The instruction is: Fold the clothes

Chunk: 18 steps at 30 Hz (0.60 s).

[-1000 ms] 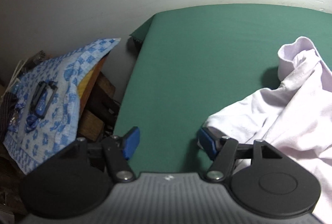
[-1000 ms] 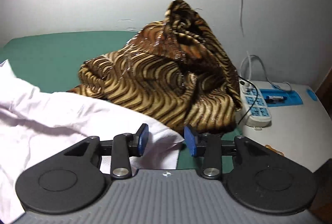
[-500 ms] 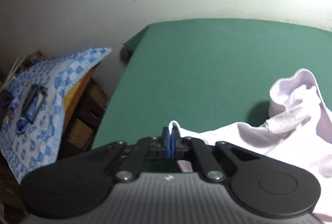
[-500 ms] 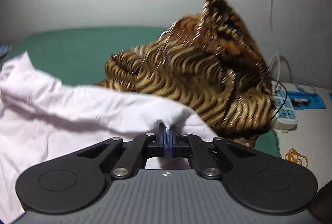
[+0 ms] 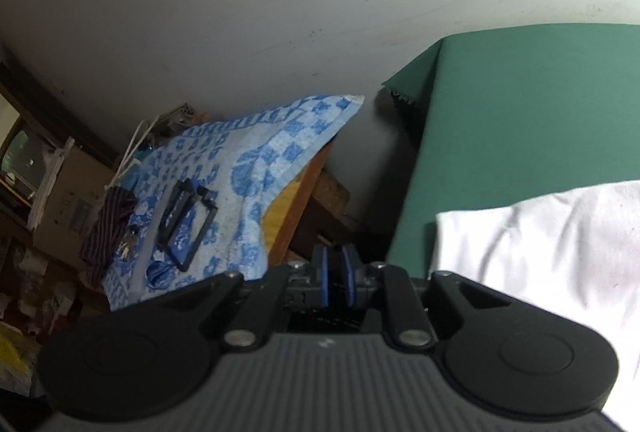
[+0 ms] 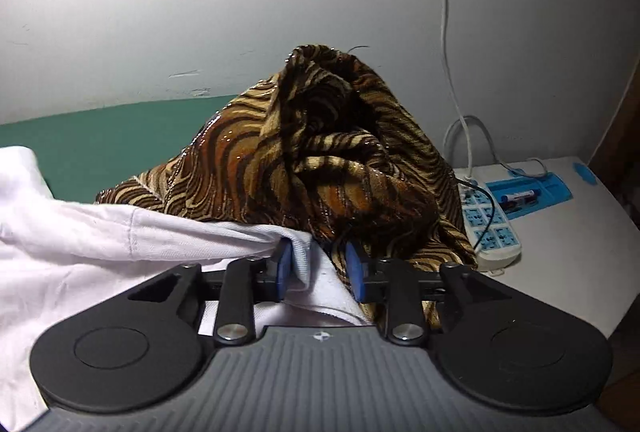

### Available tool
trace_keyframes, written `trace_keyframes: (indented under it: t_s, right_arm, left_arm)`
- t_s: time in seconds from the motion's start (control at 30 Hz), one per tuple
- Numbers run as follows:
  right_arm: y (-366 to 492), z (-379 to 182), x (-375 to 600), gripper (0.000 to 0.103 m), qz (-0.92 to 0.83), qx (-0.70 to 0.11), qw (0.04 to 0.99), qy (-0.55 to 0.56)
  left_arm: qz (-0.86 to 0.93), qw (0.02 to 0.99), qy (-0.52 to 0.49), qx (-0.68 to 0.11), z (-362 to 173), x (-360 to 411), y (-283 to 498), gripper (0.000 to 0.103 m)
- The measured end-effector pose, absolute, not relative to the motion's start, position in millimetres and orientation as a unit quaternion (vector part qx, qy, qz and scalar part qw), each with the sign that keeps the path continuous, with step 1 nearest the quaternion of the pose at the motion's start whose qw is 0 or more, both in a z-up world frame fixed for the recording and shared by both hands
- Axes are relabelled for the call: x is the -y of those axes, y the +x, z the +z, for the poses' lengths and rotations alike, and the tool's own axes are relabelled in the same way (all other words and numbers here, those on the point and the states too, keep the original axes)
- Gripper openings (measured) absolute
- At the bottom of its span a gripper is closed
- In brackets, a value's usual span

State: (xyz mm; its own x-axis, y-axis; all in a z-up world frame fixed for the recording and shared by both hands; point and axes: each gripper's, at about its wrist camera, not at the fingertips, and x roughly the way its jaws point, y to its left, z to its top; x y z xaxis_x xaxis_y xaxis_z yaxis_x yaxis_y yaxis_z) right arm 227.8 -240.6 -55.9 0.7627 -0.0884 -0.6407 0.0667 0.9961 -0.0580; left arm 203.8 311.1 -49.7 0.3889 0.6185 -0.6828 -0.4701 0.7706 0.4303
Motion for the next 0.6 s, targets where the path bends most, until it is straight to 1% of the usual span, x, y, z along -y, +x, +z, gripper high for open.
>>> trace_keyframes:
  t_s: [0.07, 0.17, 0.27, 0.37, 0.4, 0.47, 0.5, 0.53, 0.57, 0.6]
  right_arm:
    - [209, -41, 243, 0.032, -0.033, -0.325, 0.945, -0.008]
    - [167, -20, 241, 0.032, 0.012, -0.308, 0.951, -0.033]
    - [125, -13, 239, 0.032, 0.089, -0.355, 0.931, -0.019]
    - [80, -21, 232, 0.033, 0.162, -0.43, 0.888, -0.003]
    - [63, -24, 228, 0.033, 0.181, -0.45, 0.875, -0.007]
    - [26, -32, 220, 0.033, 0.21, -0.477, 0.853, -0.028]
    - [7, -36, 215, 0.033, 0.224, -0.489, 0.842, -0.04]
    - [-10, -39, 213, 0.033, 0.231, -0.498, 0.835, -0.047]
    - [-26, -41, 212, 0.034, 0.235, -0.505, 0.829, -0.051]
    - [-39, -43, 212, 0.038, 0.235, -0.512, 0.825, -0.052]
  left_arm:
    - [0.321, 0.835, 0.08, -0.441, -43, -316, 186, 0.018]
    - [0.306, 0.843, 0.076, -0.436, -32, -321, 156, 0.02]
    - [0.254, 0.853, 0.071, -0.451, -30, -298, 105, 0.022]
    - [0.194, 0.856, 0.061, -0.476, -38, -268, 46, 0.022]
    - [0.171, 0.854, 0.062, -0.487, -42, -257, 25, 0.024]
    - [0.13, 0.852, 0.073, -0.502, -50, -235, -16, 0.025]
    - [0.109, 0.85, 0.078, -0.51, -53, -225, -36, 0.029]
    - [0.088, 0.846, 0.085, -0.519, -57, -214, -55, 0.03]
    - [0.069, 0.842, 0.09, -0.527, -60, -205, -75, 0.031]
    - [0.054, 0.839, 0.094, -0.533, -63, -200, -92, 0.031]
